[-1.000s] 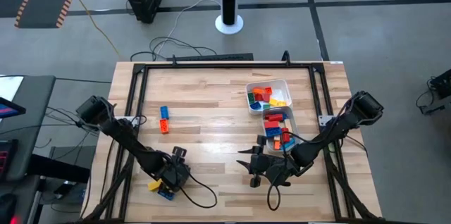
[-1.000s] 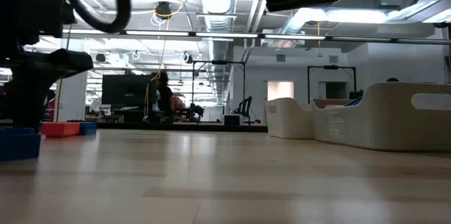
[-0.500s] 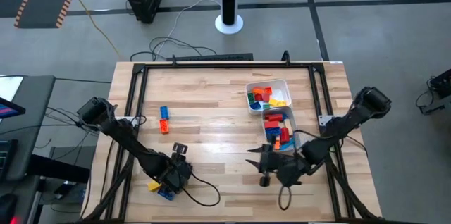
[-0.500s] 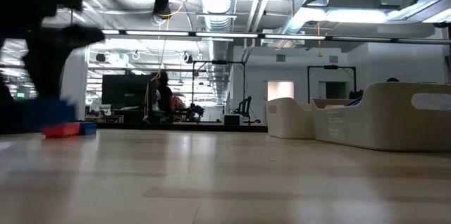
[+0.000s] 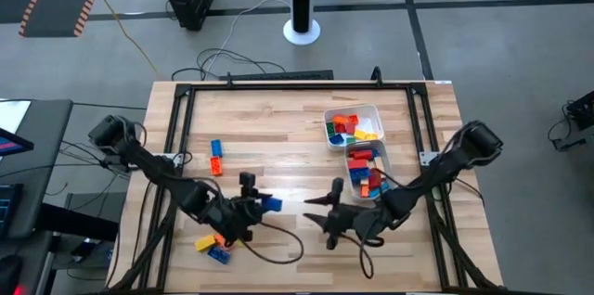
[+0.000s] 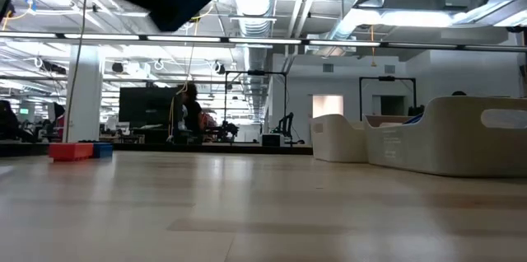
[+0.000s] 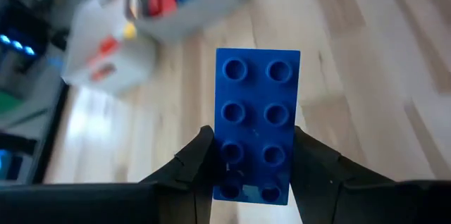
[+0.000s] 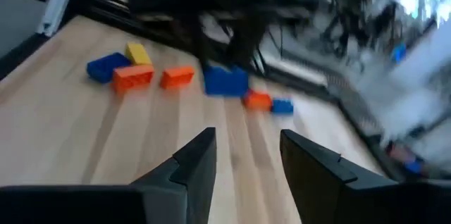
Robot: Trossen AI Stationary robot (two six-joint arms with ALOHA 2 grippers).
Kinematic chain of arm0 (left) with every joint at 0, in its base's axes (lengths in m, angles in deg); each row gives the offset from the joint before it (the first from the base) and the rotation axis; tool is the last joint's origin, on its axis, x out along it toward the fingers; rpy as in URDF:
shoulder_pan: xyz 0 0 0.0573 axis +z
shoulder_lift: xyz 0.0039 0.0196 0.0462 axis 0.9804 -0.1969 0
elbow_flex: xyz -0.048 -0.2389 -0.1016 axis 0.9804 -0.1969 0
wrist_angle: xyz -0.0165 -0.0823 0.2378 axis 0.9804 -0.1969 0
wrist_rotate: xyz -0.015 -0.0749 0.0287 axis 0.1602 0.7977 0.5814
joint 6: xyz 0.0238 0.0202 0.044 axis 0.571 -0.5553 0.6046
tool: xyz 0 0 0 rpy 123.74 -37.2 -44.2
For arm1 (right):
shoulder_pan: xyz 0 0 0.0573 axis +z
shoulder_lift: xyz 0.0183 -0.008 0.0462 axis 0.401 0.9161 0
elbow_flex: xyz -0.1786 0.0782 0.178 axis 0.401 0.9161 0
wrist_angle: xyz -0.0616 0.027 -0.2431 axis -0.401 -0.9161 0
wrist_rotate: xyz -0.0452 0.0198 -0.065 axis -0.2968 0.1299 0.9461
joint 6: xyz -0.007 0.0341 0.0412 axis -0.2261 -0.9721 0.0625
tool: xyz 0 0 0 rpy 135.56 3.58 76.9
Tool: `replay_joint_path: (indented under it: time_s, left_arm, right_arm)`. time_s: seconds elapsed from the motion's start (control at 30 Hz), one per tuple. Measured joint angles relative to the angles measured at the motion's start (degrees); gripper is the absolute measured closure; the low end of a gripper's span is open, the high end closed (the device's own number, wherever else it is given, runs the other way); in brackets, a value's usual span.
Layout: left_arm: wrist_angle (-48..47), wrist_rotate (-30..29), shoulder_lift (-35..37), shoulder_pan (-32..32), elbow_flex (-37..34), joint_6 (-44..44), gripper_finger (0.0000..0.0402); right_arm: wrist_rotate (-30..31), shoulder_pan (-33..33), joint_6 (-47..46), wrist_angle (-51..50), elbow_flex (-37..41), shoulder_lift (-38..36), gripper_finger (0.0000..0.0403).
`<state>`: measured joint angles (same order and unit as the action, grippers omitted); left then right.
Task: Sort blocks by size
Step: Put the large blue game piece into the gray bin
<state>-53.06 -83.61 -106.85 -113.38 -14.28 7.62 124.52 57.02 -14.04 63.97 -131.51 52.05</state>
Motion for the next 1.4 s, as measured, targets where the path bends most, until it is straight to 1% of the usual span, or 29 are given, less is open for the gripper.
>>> replay_joint_path:
  time_s: [0.07, 0.23, 0.4, 0.57, 0.73, 0.83, 0.93, 1.0, 1.07, 1.13, 1.17, 1.3, 1.4]
  left_arm:
    - [4.08, 0.02, 0.53, 1.23, 0.00, 3.62, 0.0268]
    - [12.04, 0.44, 0.92, 3.44, 0.00, 10.38, 0.0268]
    - [18.95, 2.57, 0.88, 5.63, -0.02, 13.25, 0.0268]
    - [23.34, 2.92, 0.86, 6.56, -0.02, 15.21, 0.0268]
    - [27.27, 5.73, 0.86, 7.63, -0.02, 16.07, 0.0268]
    - [27.96, 6.87, 0.88, 8.23, -0.02, 16.23, 0.0268]
    - [27.87, 7.20, 0.86, 8.67, -0.02, 16.12, 0.0268]
    - [28.21, 8.40, 0.86, 9.09, -0.02, 15.93, 0.0268]
    - [28.31, 8.49, 0.86, 9.38, -0.02, 15.16, 0.0266]
    - [28.07, 8.48, 0.86, 9.78, -0.02, 14.52, 0.0250]
    - [28.03, 8.48, 0.86, 9.95, -0.02, 13.80, 0.0238]
    - [26.96, 7.54, 0.84, 10.53, -0.02, 10.42, 0.0195]
    - [22.62, 6.70, 1.46, 10.93, -0.02, 8.76, 0.0171]
  right_arm:
    - [-0.24, -0.71, 4.11, 0.93, -1.25, 0.57, 0.0200]
    - [-0.43, -2.98, 6.39, 0.74, -4.62, 0.32, 0.0147]
    - [-6.48, -4.40, 8.03, 0.86, -7.11, 0.33, 0.0106]
    - [-6.78, -4.77, 8.23, 0.72, -7.49, 0.35, 0.0093]
    - [-6.87, -5.20, 8.21, 1.16, -7.51, 0.35, 0.0093]
    - [-6.87, -5.45, 8.18, 1.15, -7.51, 0.35, 0.0105]
    - [-6.86, -5.85, 8.16, 1.22, -7.51, 0.35, 0.0132]
    - [-6.90, -6.05, 7.75, 1.18, -7.51, 0.35, 0.0159]
    - [-6.89, -6.40, 7.13, 1.09, -7.51, 0.35, 0.0195]
    - [-7.02, -6.72, 6.15, 0.74, -7.51, 0.35, 0.0234]
    - [-7.00, -6.96, 5.98, 0.41, -7.51, 0.35, 0.0242]
    - [-6.88, -7.42, 3.71, -2.26, -7.60, 0.30, 0.0242]
    - [-4.60, -7.27, 2.48, -7.58, -7.53, -0.63, 0.0242]
